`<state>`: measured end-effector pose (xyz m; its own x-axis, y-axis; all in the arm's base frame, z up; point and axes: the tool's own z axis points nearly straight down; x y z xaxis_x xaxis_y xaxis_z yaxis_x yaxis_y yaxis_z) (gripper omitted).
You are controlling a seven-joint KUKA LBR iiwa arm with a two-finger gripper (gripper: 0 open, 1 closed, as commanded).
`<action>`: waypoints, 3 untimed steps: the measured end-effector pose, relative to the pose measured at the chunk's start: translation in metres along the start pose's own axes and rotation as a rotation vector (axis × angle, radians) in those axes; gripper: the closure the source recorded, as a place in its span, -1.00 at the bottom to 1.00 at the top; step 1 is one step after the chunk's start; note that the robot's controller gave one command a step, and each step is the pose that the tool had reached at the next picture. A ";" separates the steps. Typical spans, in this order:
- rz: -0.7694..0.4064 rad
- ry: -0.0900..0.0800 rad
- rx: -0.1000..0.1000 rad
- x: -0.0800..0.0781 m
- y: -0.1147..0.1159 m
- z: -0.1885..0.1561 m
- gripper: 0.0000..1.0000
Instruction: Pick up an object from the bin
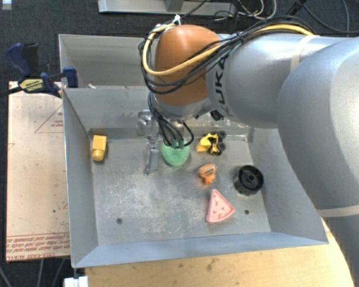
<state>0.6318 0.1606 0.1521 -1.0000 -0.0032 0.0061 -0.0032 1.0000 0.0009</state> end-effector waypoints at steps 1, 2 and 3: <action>0.002 -0.007 -0.001 -0.002 -0.001 -0.005 -1.00; 0.023 -0.008 -0.002 -0.008 -0.048 -0.014 -1.00; 0.036 -0.008 0.001 -0.008 -0.093 -0.016 -1.00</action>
Offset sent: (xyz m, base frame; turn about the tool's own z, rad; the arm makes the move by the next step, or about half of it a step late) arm 0.0109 -0.0722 0.0174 0.0373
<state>0.6405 0.0673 0.1683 -0.9995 0.0330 -0.0019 0.0330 0.9995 0.0001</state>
